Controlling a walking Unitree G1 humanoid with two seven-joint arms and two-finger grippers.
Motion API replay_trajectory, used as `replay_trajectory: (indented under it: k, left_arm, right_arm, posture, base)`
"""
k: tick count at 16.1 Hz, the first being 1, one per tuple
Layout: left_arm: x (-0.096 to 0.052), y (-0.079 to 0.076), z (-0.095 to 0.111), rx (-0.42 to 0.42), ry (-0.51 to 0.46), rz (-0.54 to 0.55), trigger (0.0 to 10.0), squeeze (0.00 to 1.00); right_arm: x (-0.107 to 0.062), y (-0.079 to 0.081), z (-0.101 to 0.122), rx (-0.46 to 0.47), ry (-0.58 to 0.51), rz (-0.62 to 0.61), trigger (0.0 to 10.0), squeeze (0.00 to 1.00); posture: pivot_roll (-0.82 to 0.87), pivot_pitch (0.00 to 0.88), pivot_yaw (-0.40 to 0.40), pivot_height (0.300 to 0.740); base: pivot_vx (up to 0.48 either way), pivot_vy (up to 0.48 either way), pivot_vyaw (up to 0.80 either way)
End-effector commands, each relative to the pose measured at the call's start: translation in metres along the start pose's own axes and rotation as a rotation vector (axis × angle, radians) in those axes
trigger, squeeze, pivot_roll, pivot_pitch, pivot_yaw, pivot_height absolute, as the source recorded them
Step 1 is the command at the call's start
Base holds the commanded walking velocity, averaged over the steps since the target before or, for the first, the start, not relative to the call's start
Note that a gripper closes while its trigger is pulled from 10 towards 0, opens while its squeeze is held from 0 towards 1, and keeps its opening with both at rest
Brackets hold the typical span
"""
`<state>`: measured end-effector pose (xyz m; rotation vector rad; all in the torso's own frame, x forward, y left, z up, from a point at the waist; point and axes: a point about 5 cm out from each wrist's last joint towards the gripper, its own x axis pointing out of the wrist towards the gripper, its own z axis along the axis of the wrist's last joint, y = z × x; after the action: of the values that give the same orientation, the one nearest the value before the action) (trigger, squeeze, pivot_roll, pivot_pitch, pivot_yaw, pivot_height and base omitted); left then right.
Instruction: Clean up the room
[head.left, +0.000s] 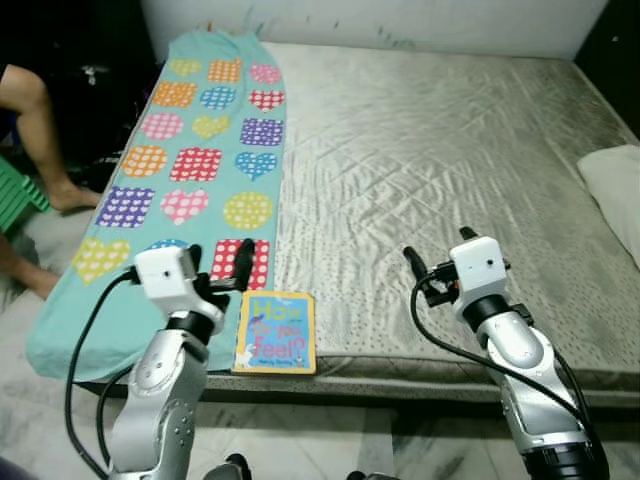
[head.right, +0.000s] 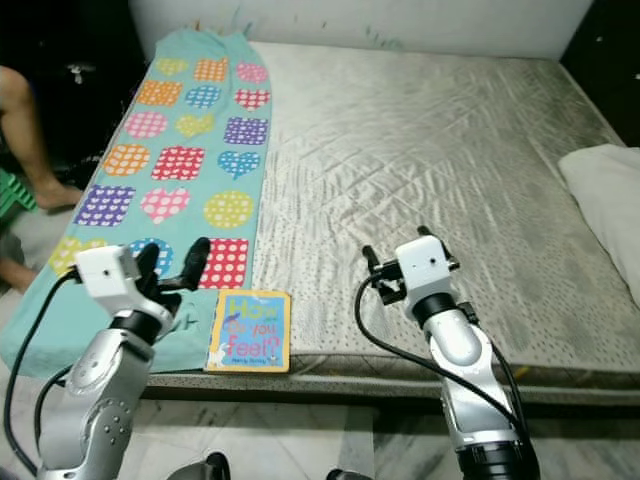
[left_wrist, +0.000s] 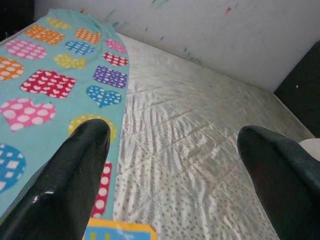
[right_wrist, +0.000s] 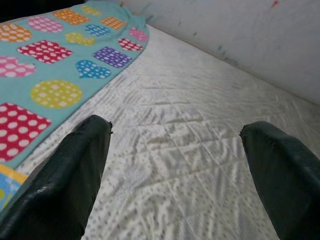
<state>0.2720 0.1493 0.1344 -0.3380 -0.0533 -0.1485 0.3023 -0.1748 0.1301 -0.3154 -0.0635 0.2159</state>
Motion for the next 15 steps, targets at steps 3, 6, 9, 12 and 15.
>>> replay_trajectory:
  k: [3,6,9,12,15]
  left_arm:
    - [0.004,0.003,-0.001,0.004,0.011,-0.010,10.0,0.00]
    - [0.009,0.005,0.001,0.008,0.002,-0.001,10.0,0.00]
    - [0.010,0.003,-0.001,0.013,0.011,-0.018,10.0,0.00]
    - [0.013,0.003,0.000,0.009,0.003,-0.020,10.0,0.00]
    - [0.014,0.003,0.000,0.003,-0.003,-0.027,10.0,0.00]
  right_arm:
    - [0.002,0.003,-0.002,0.006,-0.001,-0.010,10.0,0.00]
    - [0.005,0.002,-0.002,0.007,-0.009,-0.010,10.0,0.00]
    - [0.006,-0.002,-0.004,0.000,-0.006,-0.035,10.0,0.00]
    - [0.005,-0.003,-0.006,-0.002,-0.004,-0.039,10.0,0.00]
    - [0.007,-0.003,-0.007,-0.006,-0.007,-0.041,10.0,0.00]
  posture:
    - [-0.08,0.127,-0.024,0.740]
    - [-0.08,0.116,-0.014,0.740]
    - [-0.08,0.107,-0.004,0.740]
    - [-0.08,0.103,-0.003,0.740]
    - [-0.08,0.097,-0.003,0.740]
  base:
    - [0.284,0.000,0.00]
    - [0.283,0.000,0.00]
    - [0.250,0.000,0.00]
    - [0.250,0.000,0.00]
    - [0.279,0.000,0.00]
